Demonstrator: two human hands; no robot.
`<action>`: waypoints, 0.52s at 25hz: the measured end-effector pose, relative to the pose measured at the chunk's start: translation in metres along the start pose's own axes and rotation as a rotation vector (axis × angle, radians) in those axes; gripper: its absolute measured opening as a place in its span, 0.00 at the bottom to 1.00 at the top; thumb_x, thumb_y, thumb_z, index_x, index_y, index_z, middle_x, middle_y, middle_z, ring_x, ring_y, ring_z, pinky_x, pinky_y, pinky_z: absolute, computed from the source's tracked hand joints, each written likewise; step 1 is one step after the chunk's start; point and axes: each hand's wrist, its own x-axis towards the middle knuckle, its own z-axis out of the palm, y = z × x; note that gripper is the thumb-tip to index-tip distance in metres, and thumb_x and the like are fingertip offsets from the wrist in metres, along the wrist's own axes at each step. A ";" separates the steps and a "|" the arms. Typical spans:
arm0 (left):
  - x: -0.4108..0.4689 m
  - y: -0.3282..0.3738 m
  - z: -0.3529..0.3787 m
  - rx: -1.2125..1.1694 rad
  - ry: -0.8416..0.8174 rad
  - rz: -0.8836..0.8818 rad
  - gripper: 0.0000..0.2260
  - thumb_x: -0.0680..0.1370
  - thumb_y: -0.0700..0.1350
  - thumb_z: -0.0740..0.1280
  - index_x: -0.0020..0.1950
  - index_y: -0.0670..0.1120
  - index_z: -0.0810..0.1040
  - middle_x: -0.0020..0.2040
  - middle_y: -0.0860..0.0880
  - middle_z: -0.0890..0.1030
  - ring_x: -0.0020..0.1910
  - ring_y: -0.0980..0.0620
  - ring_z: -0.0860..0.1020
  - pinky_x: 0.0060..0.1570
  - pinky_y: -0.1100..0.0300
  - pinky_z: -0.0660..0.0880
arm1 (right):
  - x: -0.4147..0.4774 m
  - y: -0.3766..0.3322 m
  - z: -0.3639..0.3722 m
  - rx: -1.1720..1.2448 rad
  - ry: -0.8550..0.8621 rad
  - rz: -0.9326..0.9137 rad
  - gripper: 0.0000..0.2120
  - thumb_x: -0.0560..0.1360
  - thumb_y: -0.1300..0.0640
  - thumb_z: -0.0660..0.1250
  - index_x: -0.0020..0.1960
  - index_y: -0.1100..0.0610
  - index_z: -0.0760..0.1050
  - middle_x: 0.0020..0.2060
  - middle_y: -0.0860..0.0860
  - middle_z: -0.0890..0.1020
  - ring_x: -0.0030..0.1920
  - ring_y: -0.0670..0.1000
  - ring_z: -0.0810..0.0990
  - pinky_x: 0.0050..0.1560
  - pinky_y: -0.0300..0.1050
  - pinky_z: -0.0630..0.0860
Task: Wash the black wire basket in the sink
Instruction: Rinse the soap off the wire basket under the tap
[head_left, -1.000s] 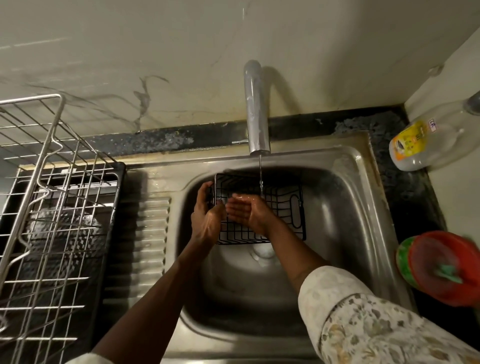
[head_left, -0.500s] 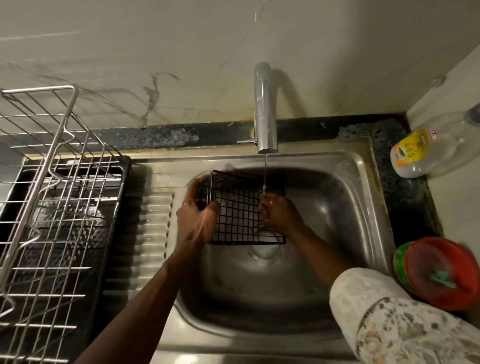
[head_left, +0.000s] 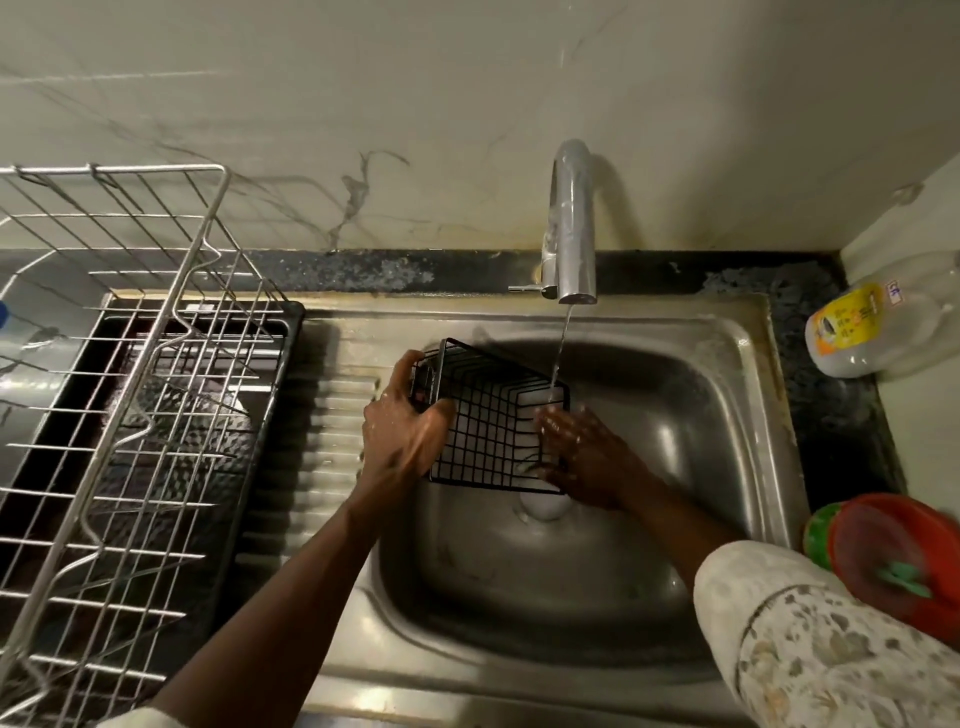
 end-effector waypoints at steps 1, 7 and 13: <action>-0.001 -0.001 0.001 -0.004 -0.002 0.008 0.23 0.73 0.44 0.66 0.63 0.66 0.72 0.34 0.49 0.81 0.32 0.53 0.78 0.31 0.60 0.75 | 0.005 0.009 -0.008 -0.040 0.064 0.060 0.32 0.83 0.38 0.50 0.82 0.52 0.53 0.81 0.50 0.55 0.81 0.49 0.49 0.80 0.54 0.43; 0.002 -0.006 0.013 -0.078 0.027 0.111 0.25 0.74 0.44 0.66 0.67 0.67 0.72 0.38 0.52 0.82 0.31 0.56 0.78 0.30 0.62 0.76 | 0.026 -0.037 -0.013 -0.016 -0.014 0.086 0.09 0.74 0.57 0.69 0.52 0.55 0.85 0.52 0.53 0.85 0.60 0.55 0.80 0.68 0.45 0.69; 0.017 -0.035 0.035 -0.233 -0.126 0.079 0.26 0.73 0.52 0.65 0.72 0.62 0.70 0.53 0.49 0.84 0.45 0.48 0.84 0.41 0.45 0.83 | 0.065 -0.043 -0.034 0.680 -0.074 0.710 0.15 0.69 0.48 0.69 0.32 0.59 0.75 0.31 0.54 0.80 0.36 0.56 0.81 0.35 0.45 0.76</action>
